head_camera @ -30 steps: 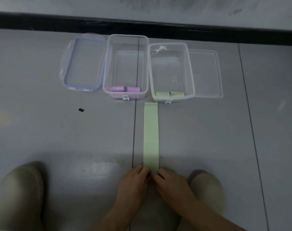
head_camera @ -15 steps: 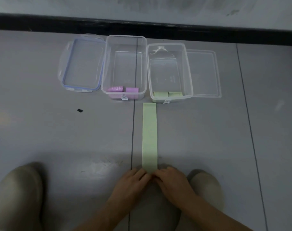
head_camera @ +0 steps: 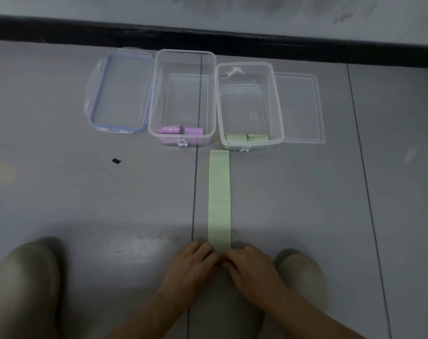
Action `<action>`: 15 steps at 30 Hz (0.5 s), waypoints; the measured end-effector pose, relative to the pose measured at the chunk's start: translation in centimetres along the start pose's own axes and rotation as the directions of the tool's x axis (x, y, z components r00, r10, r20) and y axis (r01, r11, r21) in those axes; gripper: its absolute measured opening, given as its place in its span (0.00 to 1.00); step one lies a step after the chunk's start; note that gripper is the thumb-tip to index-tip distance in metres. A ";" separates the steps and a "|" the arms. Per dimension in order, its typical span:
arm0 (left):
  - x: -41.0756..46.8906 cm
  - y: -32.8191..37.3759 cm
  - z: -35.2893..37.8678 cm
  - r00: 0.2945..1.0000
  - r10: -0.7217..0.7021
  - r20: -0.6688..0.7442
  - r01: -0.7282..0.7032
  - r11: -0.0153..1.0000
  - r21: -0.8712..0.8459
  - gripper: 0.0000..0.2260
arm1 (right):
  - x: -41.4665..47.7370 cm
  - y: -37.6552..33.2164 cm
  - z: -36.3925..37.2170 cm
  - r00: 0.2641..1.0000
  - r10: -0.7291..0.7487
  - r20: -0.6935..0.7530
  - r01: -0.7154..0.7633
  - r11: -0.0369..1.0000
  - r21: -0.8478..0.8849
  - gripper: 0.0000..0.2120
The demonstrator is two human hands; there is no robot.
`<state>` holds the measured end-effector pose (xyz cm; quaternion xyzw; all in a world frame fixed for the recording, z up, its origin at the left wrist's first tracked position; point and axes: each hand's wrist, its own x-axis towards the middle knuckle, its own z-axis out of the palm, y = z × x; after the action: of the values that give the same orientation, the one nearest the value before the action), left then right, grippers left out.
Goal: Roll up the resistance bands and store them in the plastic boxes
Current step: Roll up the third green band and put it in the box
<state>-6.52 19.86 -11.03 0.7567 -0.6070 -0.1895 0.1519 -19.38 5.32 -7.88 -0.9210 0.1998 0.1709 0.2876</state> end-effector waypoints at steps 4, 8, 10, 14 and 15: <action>0.2 0.5 0.1 0.998 -0.044 -0.054 0.043 0.999 -0.028 0.03 | 0.0 0.3 0.3 0.997 -0.047 -0.063 0.042 0.996 -0.077 0.07; -0.1 0.8 0.3 0.998 -0.057 -0.030 0.057 0.998 -0.022 0.03 | 0.6 0.3 0.4 0.998 -0.014 -0.056 0.013 1.000 -0.008 0.11; -0.1 0.9 -0.1 0.997 -0.070 -0.017 0.070 0.997 -0.022 0.05 | 0.6 0.2 0.5 0.999 -0.007 -0.042 0.008 1.000 0.030 0.11; 0.5 1.2 -1.3 0.991 -0.131 0.033 0.132 0.991 -0.018 0.07 | 0.6 0.3 0.5 0.996 0.019 -0.090 -0.011 0.996 0.086 0.10; 0.6 1.2 -1.4 0.987 -0.158 0.038 0.159 0.987 -0.022 0.09 | 0.7 0.4 0.5 0.995 0.026 -0.100 -0.017 0.996 0.089 0.10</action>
<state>-6.73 18.98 -9.33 0.7972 -0.5450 -0.2219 0.1347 -19.10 5.13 -8.71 -0.9127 0.2315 0.1180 0.3155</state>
